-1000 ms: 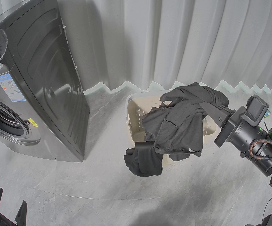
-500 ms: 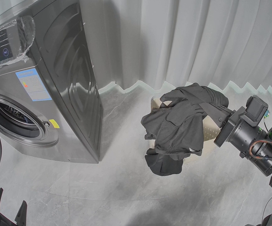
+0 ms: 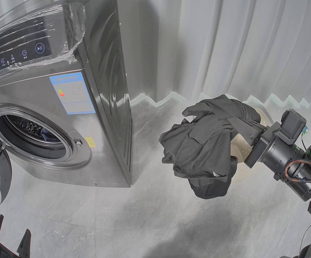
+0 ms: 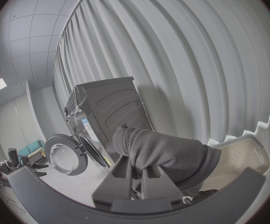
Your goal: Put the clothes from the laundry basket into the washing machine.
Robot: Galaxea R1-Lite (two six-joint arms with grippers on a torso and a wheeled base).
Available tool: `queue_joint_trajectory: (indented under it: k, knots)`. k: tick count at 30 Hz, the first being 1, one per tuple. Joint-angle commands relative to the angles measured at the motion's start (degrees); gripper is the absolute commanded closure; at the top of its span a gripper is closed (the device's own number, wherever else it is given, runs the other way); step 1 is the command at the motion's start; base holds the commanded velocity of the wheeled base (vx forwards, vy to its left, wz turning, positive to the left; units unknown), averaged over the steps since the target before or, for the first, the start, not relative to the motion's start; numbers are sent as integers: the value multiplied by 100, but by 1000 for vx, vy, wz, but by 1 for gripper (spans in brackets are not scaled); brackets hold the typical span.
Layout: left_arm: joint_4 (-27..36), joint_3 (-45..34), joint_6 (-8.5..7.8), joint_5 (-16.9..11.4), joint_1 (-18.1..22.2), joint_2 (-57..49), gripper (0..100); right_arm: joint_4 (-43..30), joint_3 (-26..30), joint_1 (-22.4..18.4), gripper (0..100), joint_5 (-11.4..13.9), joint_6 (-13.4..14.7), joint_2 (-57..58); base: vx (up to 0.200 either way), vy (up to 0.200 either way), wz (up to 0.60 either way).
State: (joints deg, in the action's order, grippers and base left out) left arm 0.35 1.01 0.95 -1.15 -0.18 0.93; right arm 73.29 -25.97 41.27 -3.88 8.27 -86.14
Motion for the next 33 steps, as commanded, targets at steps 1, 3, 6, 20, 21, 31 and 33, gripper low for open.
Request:
queue_joint_trajectory:
  k: [1, 3, 6, 20, 21, 31, 33]
  knots:
    - [0, -84, 2, -8, 1, -84, 0, 1, 13, 4, 100, 1, 0, -17, -200, 0, 0]
    - [0, -84, 2, 0, 1, -84, 0, 1, 21, 4, 100, 1, 0, -17, -200, 0, 0]
    - [0, -84, 2, 0, 1, -84, 0, 1, 21, 4, 100, 1, 0, -17, -200, 0, 0]
    - [9, -84, -7, -8, 1, -84, 0, 1, 21, 4, 100, 10, 8, -70, -43, 71, 0]
    - [0, -84, 2, 0, 1, -84, 0, 1, 21, 4, 100, 10, 8, -70, 0, 200, 0]
    - [9, -84, -7, -8, 1, -84, 0, 1, 30, 4, 100, 19, 8, -87, 0, 200, 0]
    - [9, -84, -7, 0, 1, -84, 0, 1, 30, 4, 100, 19, 8, -105, 0, 200, 0]
